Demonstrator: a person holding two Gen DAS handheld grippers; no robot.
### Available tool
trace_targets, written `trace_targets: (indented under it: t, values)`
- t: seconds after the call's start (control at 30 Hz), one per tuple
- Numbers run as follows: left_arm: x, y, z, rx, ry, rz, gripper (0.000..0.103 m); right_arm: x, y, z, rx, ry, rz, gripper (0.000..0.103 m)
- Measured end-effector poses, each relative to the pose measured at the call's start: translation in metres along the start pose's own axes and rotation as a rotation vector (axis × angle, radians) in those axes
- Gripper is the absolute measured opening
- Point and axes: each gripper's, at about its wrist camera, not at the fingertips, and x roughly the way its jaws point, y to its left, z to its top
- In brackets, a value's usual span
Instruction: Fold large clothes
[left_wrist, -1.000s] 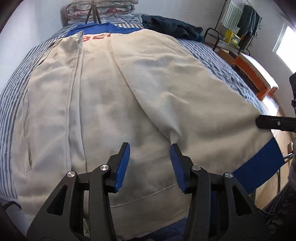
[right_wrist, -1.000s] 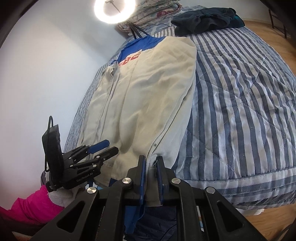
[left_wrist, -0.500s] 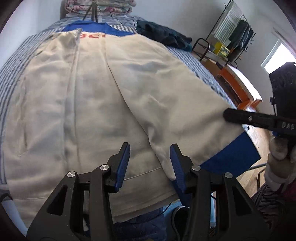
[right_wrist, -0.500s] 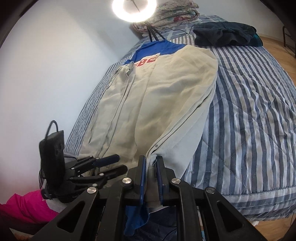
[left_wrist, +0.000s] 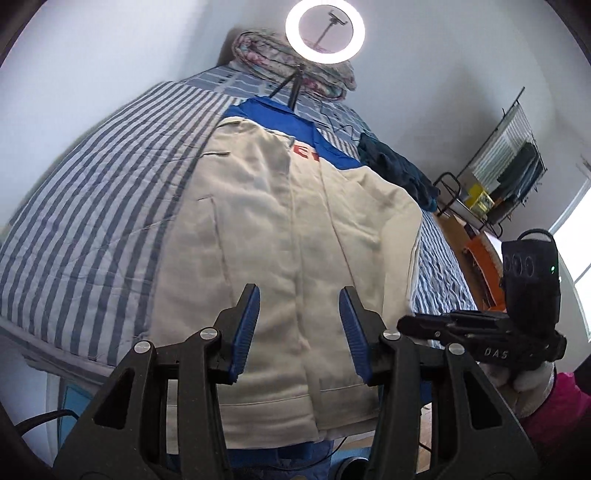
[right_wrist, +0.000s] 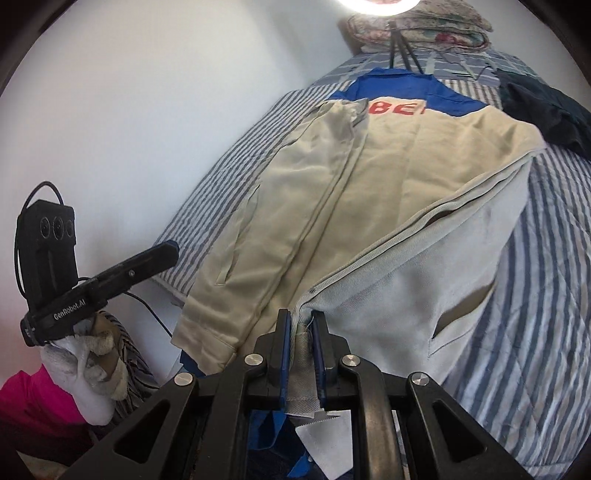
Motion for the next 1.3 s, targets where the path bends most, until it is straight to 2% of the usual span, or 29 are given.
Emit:
trace_targets:
  t: [0.23,0.37,0.43,0.57,0.63,0.67,0.87,1.0,1.3]
  values:
    - [0.004,0.04,-0.001,-0.102,0.029,0.005,0.047,0.073,0.024,-0.007,-0.09,0.157,0.009,0.009]
    - [0.016,0.048,-0.002,-0.14,0.074,-0.025,0.047,0.081,0.024,-0.008,-0.103,0.176,0.018,0.01]
    - [0.023,0.045,-0.002,-0.135,0.091,-0.042,0.047,0.075,0.018,-0.007,-0.065,0.169,0.076,0.019]
    - [0.038,0.026,-0.002,-0.09,0.13,-0.083,0.048,0.054,0.016,-0.012,-0.05,0.123,0.133,0.03]
    - [0.045,0.014,-0.003,-0.056,0.152,-0.106,0.053,0.039,0.011,-0.015,-0.033,0.108,0.166,0.038]
    - [0.051,0.007,-0.004,-0.035,0.164,-0.116,0.059,0.032,0.009,-0.015,-0.029,0.097,0.168,0.039]
    - [0.084,-0.021,-0.01,0.061,0.227,-0.106,0.061,-0.007,-0.03,-0.004,0.037,0.0,0.087,0.049]
    - [0.106,-0.032,-0.012,0.1,0.262,-0.094,0.061,-0.027,-0.062,0.015,0.102,-0.082,0.036,0.064]
    - [0.132,-0.037,-0.014,0.109,0.328,-0.114,0.061,-0.037,-0.119,0.08,0.213,-0.19,-0.028,0.067]
